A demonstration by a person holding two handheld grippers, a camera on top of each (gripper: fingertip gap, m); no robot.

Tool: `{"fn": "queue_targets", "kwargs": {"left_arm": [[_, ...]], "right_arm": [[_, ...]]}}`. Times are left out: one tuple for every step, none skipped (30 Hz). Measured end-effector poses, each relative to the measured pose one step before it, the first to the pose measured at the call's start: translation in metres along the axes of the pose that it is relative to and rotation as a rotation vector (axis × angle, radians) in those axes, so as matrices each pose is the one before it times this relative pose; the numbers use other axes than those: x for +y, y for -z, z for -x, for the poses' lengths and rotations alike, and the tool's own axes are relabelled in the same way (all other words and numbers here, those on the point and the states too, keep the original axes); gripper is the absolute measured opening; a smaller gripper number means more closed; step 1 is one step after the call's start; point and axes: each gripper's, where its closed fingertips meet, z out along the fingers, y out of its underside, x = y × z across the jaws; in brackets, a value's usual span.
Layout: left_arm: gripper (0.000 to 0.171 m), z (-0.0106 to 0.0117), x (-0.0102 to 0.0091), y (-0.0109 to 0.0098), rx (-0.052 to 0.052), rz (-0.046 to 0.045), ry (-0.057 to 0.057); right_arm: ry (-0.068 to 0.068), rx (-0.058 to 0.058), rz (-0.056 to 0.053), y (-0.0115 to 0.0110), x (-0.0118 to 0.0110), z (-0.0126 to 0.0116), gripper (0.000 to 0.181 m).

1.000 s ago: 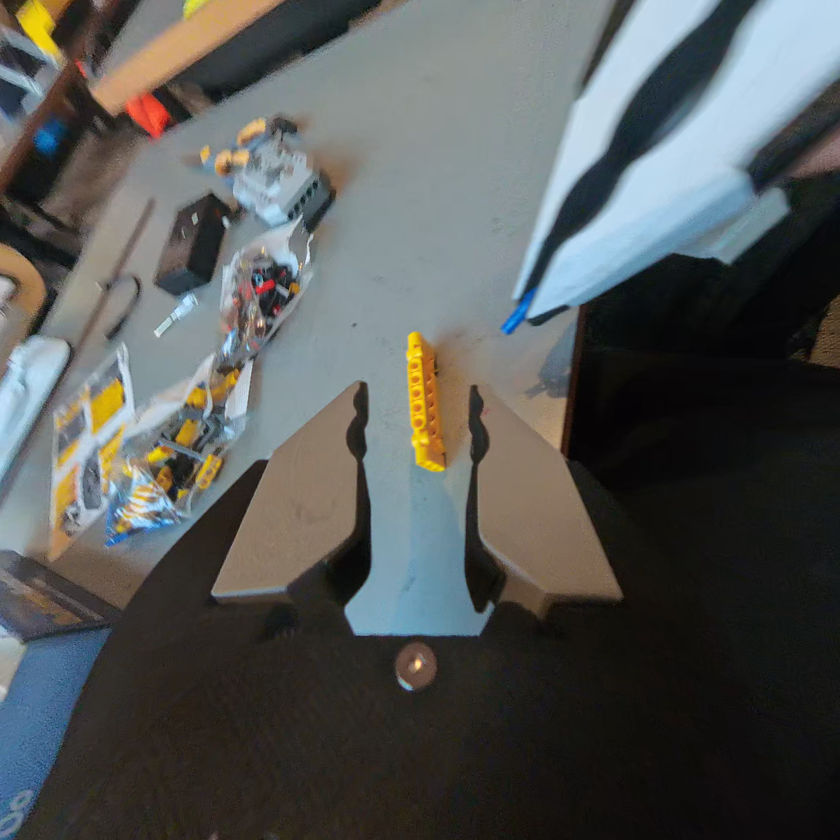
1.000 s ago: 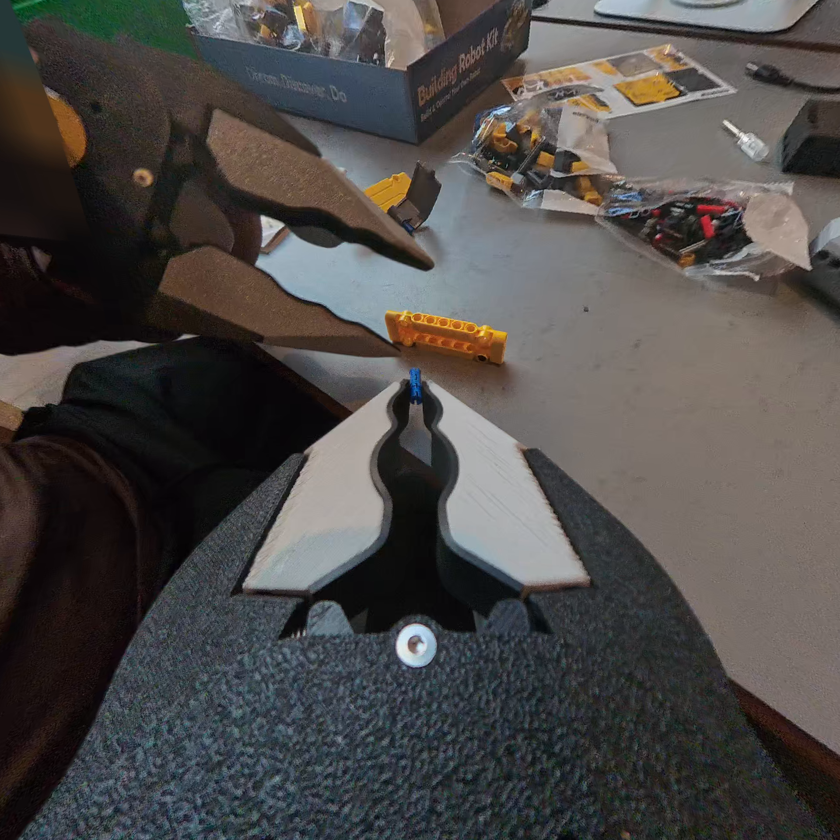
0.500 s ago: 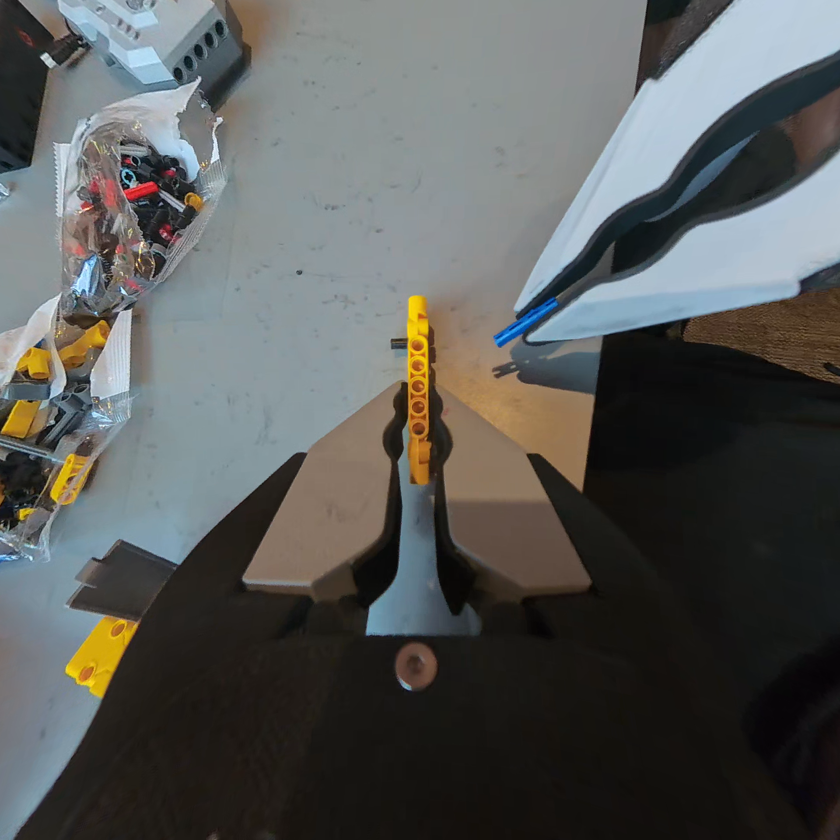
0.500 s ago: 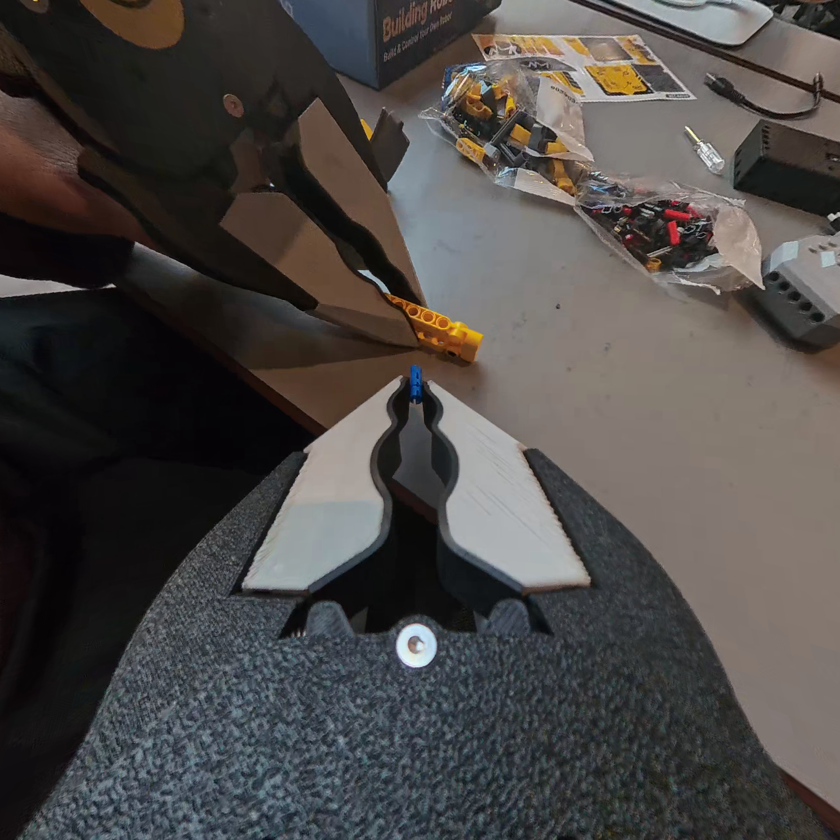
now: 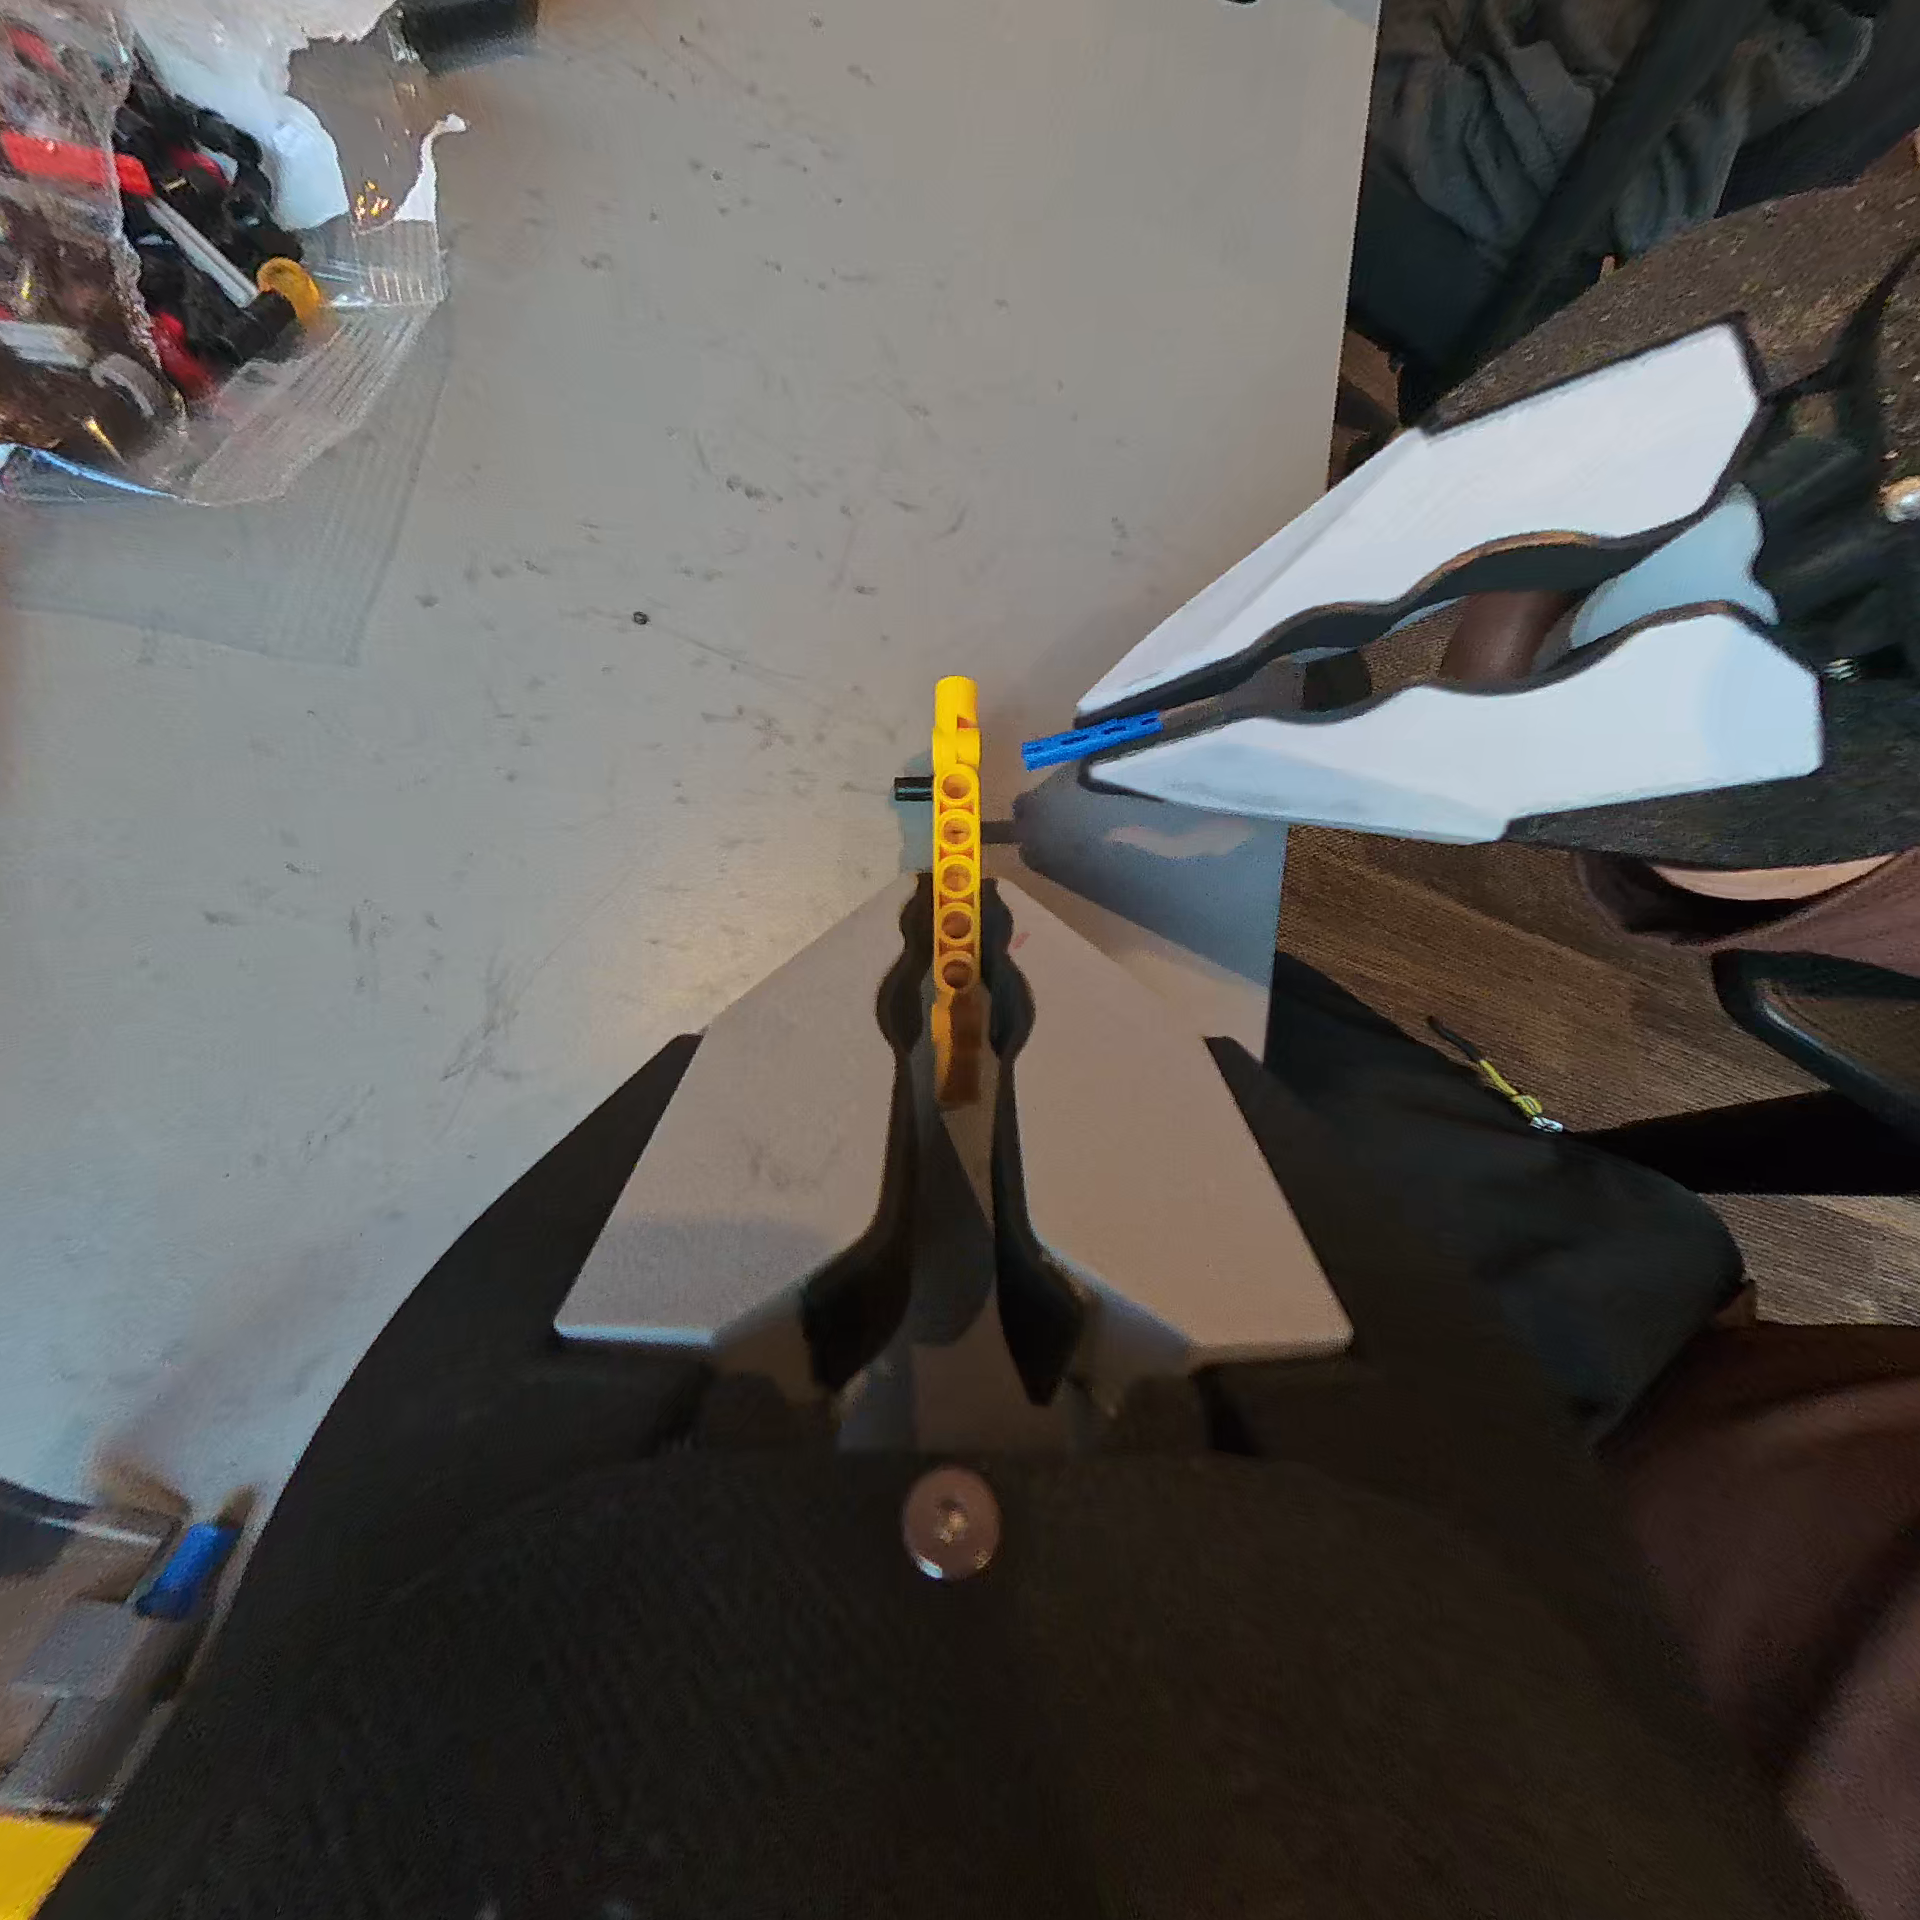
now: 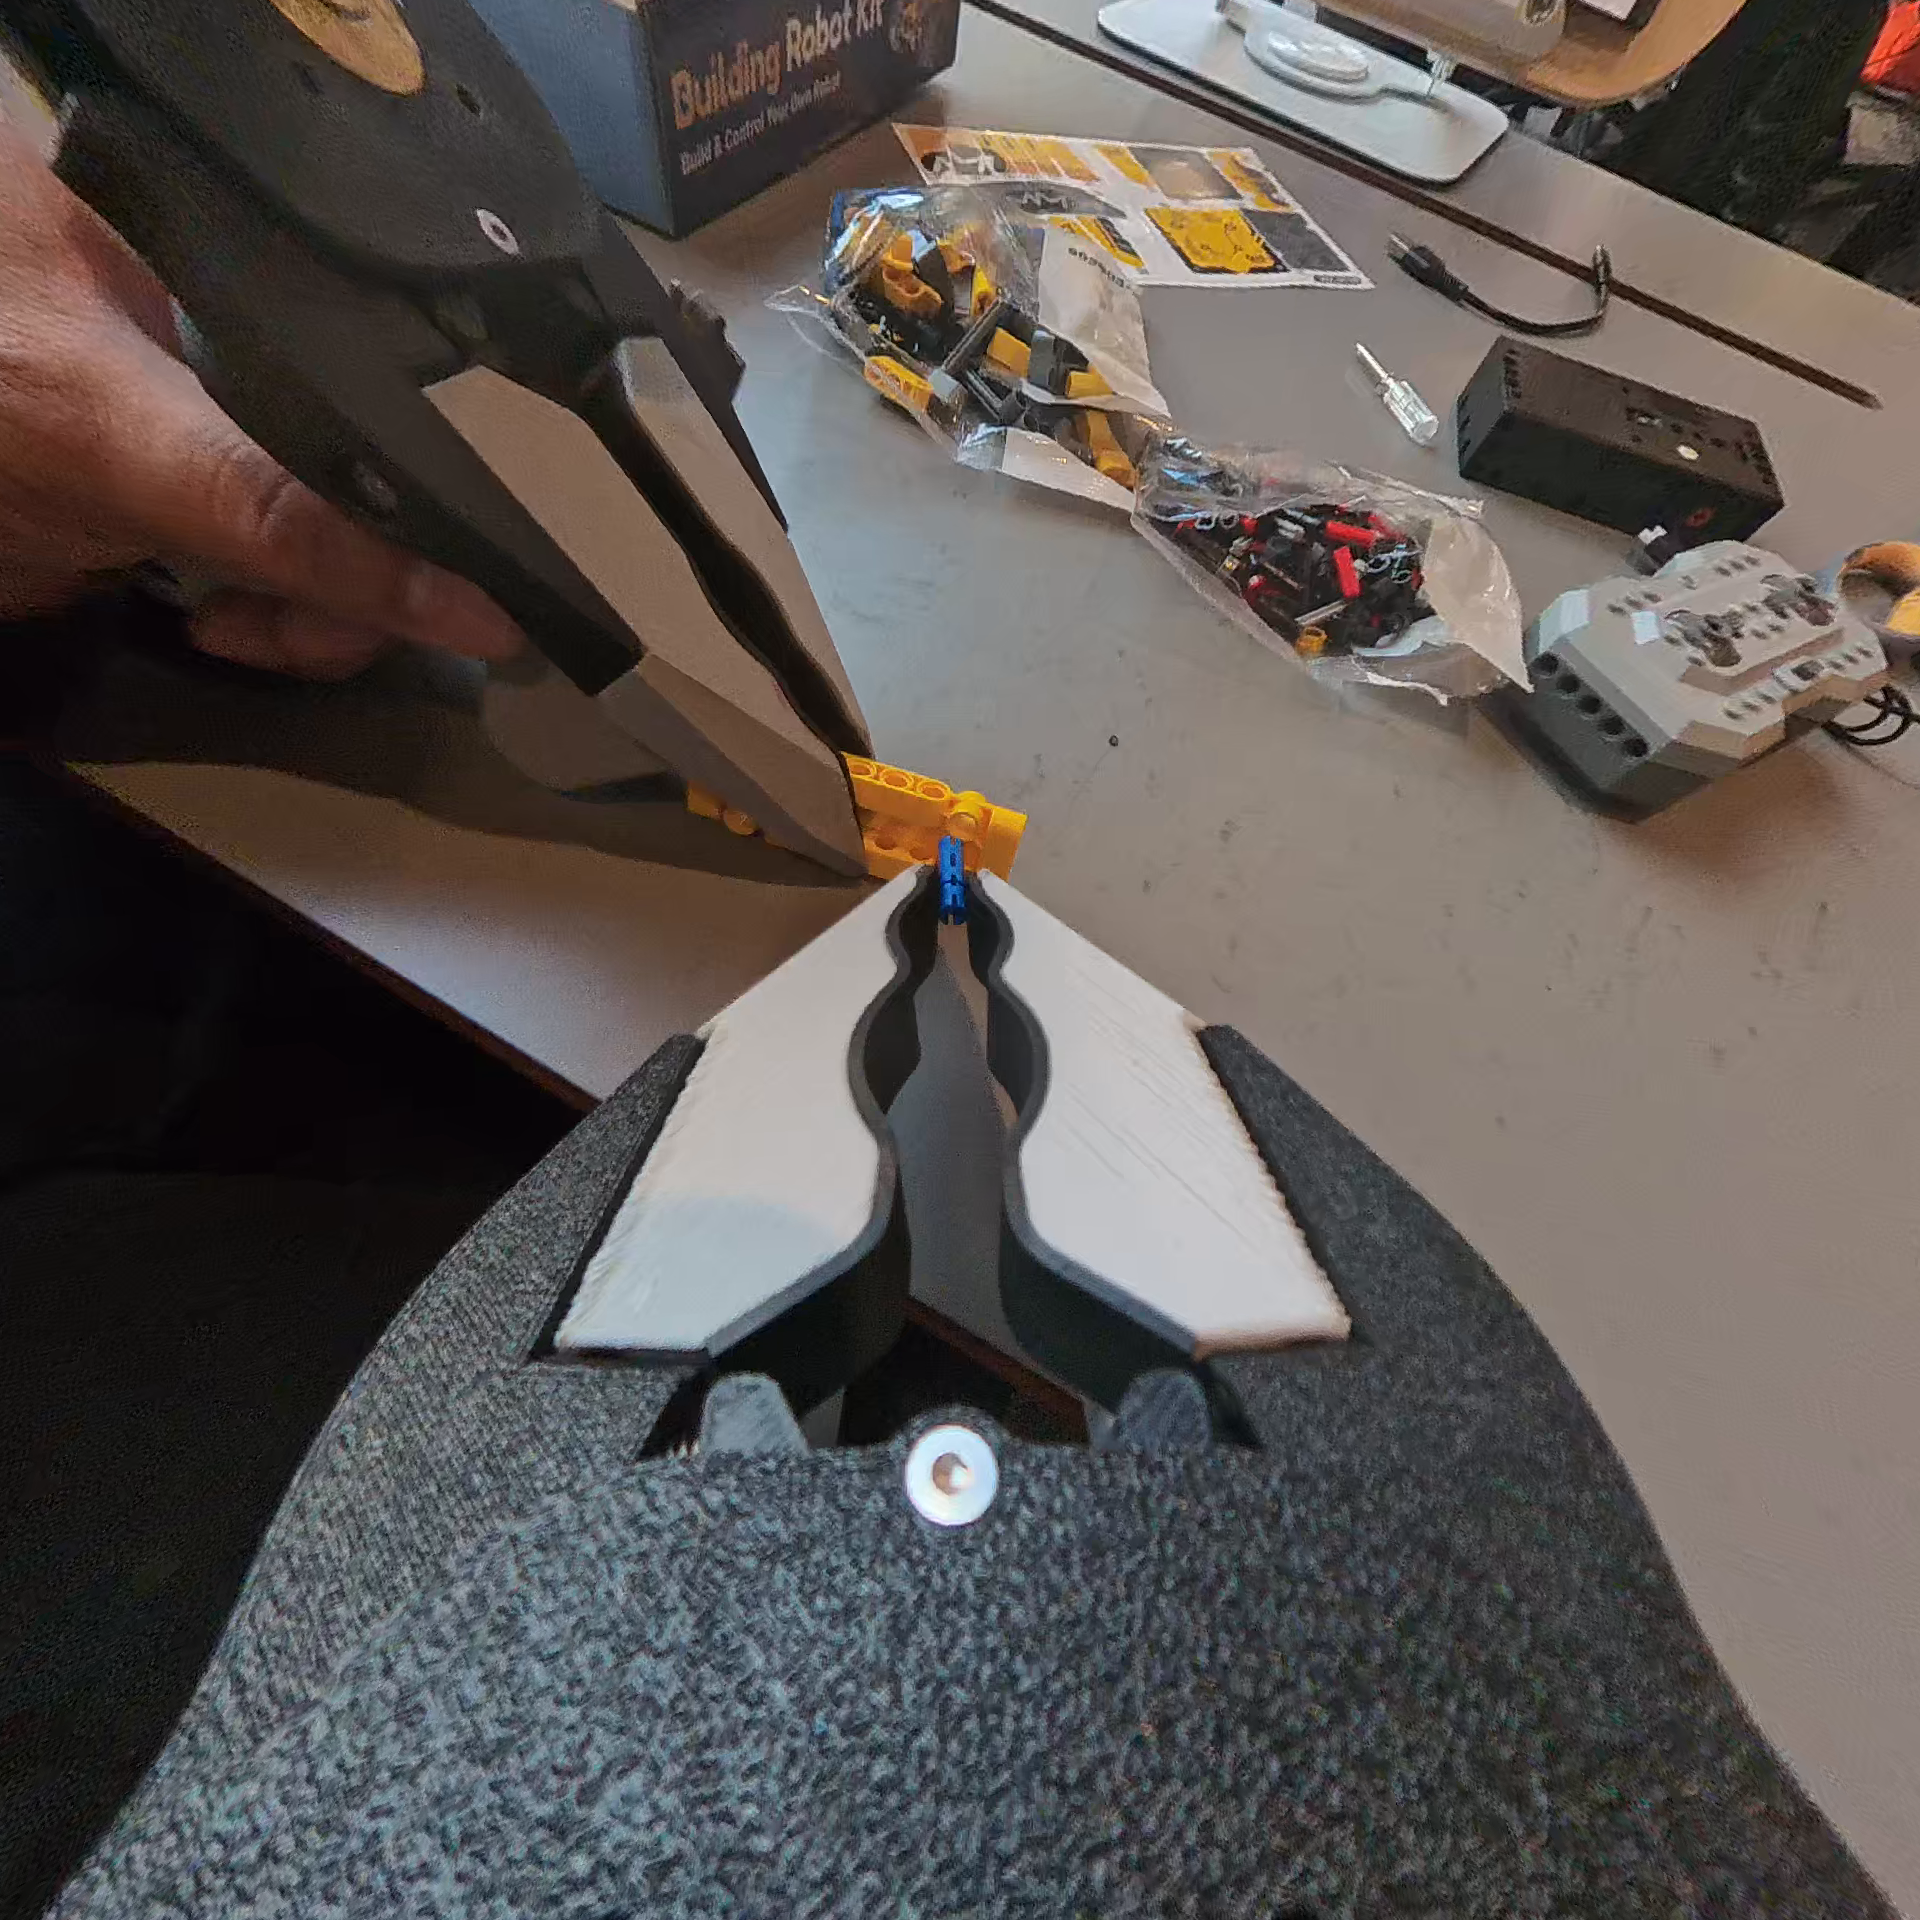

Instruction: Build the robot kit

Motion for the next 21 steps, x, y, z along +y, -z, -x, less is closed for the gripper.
{"fn": "queue_targets", "kwargs": {"left_arm": [[0.005,0.00004,-0.00037,-0.00028,0.0037,0.00086,0.002],[0.005,-0.00033,-0.00015,-0.00045,0.0028,0.0014,-0.0016],[0.005,-0.00074,0.00002,-0.0003,0.0041,0.00238,-0.0016],[0.005,-0.00054,-0.00001,-0.00016,0.0018,0.00155,-0.0013],[0.005,-0.00015,-0.00015,-0.00031,-0.0029,0.00012,-0.0054],[0.005,0.00052,-0.00016,-0.00024,-0.0102,0.00135,-0.0094],[0.008,-0.00023,-0.00092,-0.00055,-0.0099,-0.00326,-0.0156],[0.011,-0.00001,-0.00064,-0.00027,-0.0131,-0.00198,-0.0175],[0.013,0.00037,-0.00065,-0.00042,-0.0177,-0.00036,-0.0186],[0.014,0.0006,-0.00049,-0.00046,-0.0203,-0.00076,-0.0196],[0.015,-0.00025,-0.00017,-0.00088,-0.0141,0.00294,-0.0198],[0.014,-0.00015,-0.00014,-0.00098,-0.013,0.00412,-0.016],[0.014,0.00019,-0.00063,-0.00077,-0.0132,0.00099,-0.0152],[0.012,0.00063,-0.00082,-0.00053,-0.0135,-0.00022,-0.0119],[0.01,0.00031,-0.00117,-0.00027,-0.0073,-0.00201,-0.0072],[0.01,-0.00034,-0.00129,-0.00022,0.0004,-0.0023,-0.0011],[0.008,-0.00072,-0.00055,-0.00036,0.0043,0.00092,0.0023],[0.005,0.00013,-0.00053,-0.00025,-0.0004,-0.00177,0.0008],[0.004,0.00016,-0.00043,-0.00034,-0.0011,-0.00319,0.001],[0.004,0.00016,-0.00032,-0.00029,0.0024,-0.0034,0.0105],[0.004,-0.00028,-0.00039,-0.00029,0.01,-0.00407,0.0211]], "right_arm": [[0.0003,0.0042,0.0075,-0.00185,0.00182,-0.00092,0.005],[-0.0004,0.007,0.0072,-0.00129,0.00162,-0.00177,0.005],[-0.004,0.0032,0.0032,-0.00098,0.00114,-0.00144,0.005],[-0.009,-0.005,-0.0001,-0.00097,0.00065,-0.00042,0.005],[-0.0096,-0.0067,0.0004,-0.00071,0.00071,-0.00005,0.005],[-0.0045,-0.0028,-0.0009,-0.00029,0.0005,-0.00044,0.005],[-0.002,-0.0012,0.0,-0.00023,0.00066,-0.00039,0.005],[-0.0046,-0.003,0.0001,-0.0002,0.00081,0.00002,0.005],[-0.0059,-0.0026,-0.0013,-0.00014,0.00026,-0.00008,0.005],[-0.0034,-0.0004,-0.0033,0.00011,-0.00021,-0.00016,0.005],[-0.0016,-0.0011,-0.0037,0.00036,-0.00059,0.00007,0.005],[-0.0011,-0.0016,-0.0018,0.0001,-0.00035,0.00031,0.005],[0.0006,-0.0011,-0.001,0.00012,-0.00007,0.00046,0.005],[0.0018,-0.0003,-0.0022,0.00018,-0.0004,0.00033,0.005],[0.0003,-0.001,-0.0033,0.00035,-0.00063,0.00041,0.005],[-0.0003,0.0002,-0.0043,0.00059,-0.00069,0.00022,0.005],[0.0015,0.0028,-0.0042,0.00055,-0.00085,-0.00009,0.005],[0.0011,0.0019,-0.0025,0.00028,-0.00059,-0.00009,0.005],[-0.0009,0.0002,-0.0017,0.00005,-0.00026,0.00007,0.005],[-0.0001,0.0009,-0.0012,0.00001,0.00001,-0.0002,0.005],[0.0024,0.0042,-0.0015,0.00033,0.00002,-0.00069,0.005]]}}
